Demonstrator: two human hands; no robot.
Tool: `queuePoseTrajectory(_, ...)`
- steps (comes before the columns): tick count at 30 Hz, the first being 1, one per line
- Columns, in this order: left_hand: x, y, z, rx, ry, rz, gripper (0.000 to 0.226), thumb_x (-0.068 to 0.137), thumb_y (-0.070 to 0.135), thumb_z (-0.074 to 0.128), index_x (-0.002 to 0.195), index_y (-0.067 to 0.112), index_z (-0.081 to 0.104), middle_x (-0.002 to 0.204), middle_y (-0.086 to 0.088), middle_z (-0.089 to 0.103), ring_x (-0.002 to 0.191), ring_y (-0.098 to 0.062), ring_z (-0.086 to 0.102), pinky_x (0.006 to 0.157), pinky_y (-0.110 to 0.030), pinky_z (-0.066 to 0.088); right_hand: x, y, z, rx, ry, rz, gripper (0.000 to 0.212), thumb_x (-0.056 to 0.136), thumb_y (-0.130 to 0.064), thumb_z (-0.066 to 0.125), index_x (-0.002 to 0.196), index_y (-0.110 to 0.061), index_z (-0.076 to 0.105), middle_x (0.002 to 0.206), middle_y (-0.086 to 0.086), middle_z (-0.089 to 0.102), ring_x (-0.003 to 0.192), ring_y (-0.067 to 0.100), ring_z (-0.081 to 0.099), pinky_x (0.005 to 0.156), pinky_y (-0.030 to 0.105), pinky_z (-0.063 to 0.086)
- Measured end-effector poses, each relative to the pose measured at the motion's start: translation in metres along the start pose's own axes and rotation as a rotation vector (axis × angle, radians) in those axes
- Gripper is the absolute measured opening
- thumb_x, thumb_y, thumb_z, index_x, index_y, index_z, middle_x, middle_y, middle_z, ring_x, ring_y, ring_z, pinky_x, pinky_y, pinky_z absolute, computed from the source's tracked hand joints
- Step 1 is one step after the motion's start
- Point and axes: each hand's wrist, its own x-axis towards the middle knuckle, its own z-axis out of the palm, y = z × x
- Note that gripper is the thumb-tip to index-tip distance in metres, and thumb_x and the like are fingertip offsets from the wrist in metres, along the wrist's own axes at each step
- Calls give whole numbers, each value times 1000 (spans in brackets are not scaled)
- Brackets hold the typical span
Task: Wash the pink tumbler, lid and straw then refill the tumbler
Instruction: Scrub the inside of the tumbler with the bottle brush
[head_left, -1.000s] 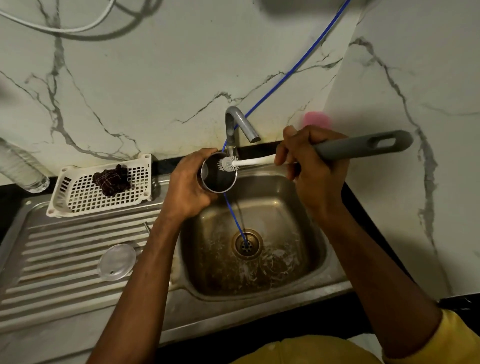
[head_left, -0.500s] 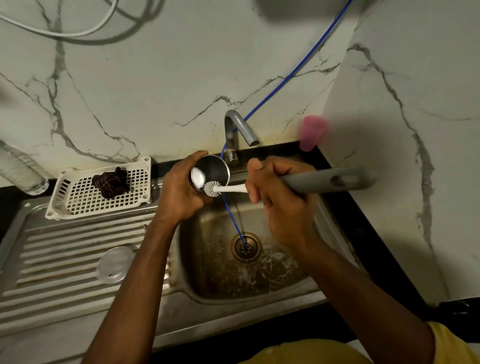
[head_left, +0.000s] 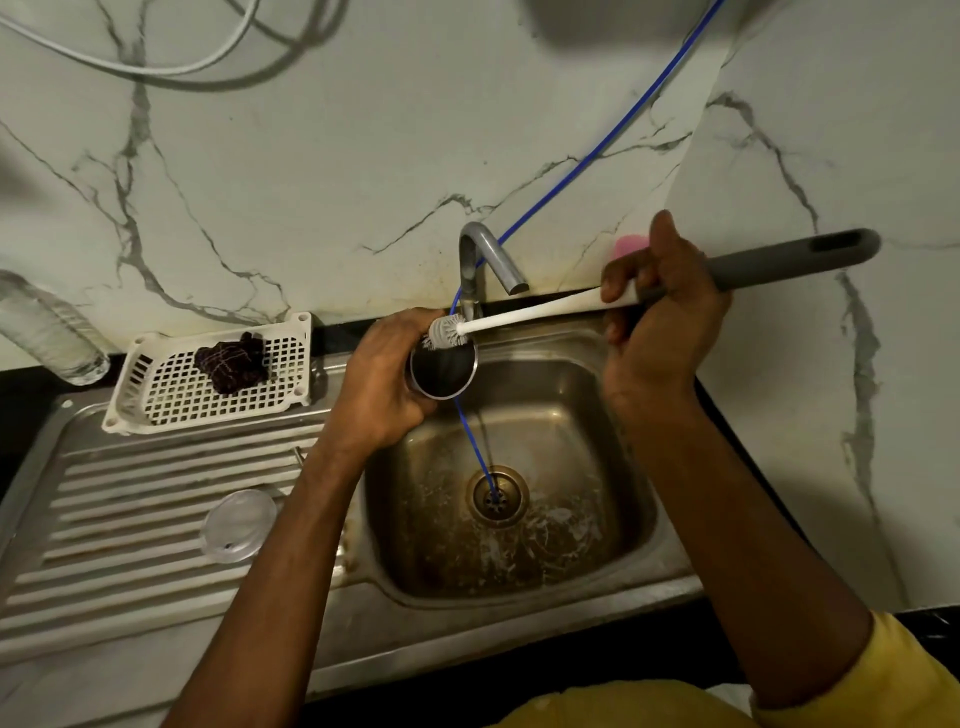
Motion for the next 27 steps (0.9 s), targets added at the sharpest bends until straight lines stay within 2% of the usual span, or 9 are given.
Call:
queuePoseTrajectory(3,-2,-1,4,-31,1,-29,83,58,21,82,136,10,57,133,-8,62,123,-19,55,110,-18,34,7,1,-16,8,84,32,36,96,-20,61,63,-15,46,55,3,46,42,11,46,37,21,26)
queuePoseTrajectory(7,-13,-7,19,-190,25,-175,88,57,30,89,137,27,54,134,2,62,123,-19,59,104,-46,50,7,2,-41,-3,68,28,34,94,-26,61,64,-17,49,60,7,46,47,15,48,38,22,30)
queuePoseTrajectory(9,-20,-7,23,-347,80,-312,92,53,29,95,135,32,53,132,9,62,120,-16,61,97,-48,55,7,-1,-54,-2,35,13,34,97,-28,55,66,-16,50,59,5,53,48,15,49,41,21,33)
queuePoseTrajectory(12,-27,-8,27,-419,112,-390,96,51,13,99,133,26,52,129,21,59,118,-10,61,95,-44,57,4,-6,-69,24,-84,2,40,103,-29,43,69,-14,60,68,3,66,54,14,57,47,20,40)
queuePoseTrajectory(14,-28,-6,26,-403,117,-402,97,49,20,99,132,32,50,125,29,57,116,-6,61,94,-38,57,-1,-6,-75,16,-161,-4,44,103,-33,38,78,-16,69,81,3,71,58,14,61,48,20,44)
queuePoseTrajectory(17,-26,-2,24,-420,137,-465,94,45,34,95,126,39,48,119,33,58,112,2,60,90,-26,55,-13,0,-80,-10,-217,-25,41,98,-52,50,86,-20,73,87,-1,72,64,16,67,55,23,54)
queuePoseTrajectory(20,-21,1,21,-471,174,-537,94,46,20,99,121,37,47,118,21,59,108,8,59,87,-18,53,-24,6,-83,-98,-188,-34,36,84,-62,60,82,-30,75,90,-6,73,79,15,71,66,24,60)
queuePoseTrajectory(23,-17,-1,20,-529,203,-582,89,55,-4,94,127,19,47,117,12,59,100,13,61,84,-13,52,-30,8,-82,-224,-130,-54,26,85,-50,61,73,-32,75,86,-7,73,83,15,72,69,23,59)
queuePoseTrajectory(27,-13,-1,17,-579,206,-599,83,60,-1,92,130,15,49,118,7,62,98,7,64,80,-16,55,-36,21,-86,-416,-298,-229,4,83,-29,77,87,-28,78,90,-3,75,86,21,72,79,33,59)
